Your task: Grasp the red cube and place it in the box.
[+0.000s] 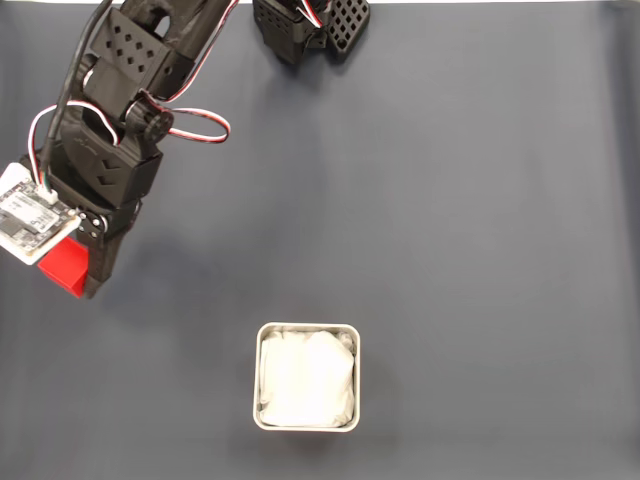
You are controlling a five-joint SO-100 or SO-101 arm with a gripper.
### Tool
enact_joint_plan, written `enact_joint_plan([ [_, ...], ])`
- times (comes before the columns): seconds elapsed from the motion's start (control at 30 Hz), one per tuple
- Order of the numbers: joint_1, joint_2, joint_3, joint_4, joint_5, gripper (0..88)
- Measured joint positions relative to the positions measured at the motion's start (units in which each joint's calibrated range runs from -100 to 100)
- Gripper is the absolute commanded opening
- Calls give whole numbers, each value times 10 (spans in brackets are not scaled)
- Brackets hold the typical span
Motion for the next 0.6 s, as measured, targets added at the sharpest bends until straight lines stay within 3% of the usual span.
enact_joint_plan([
  [0.6, -82, -89, 12, 23, 3, 128],
])
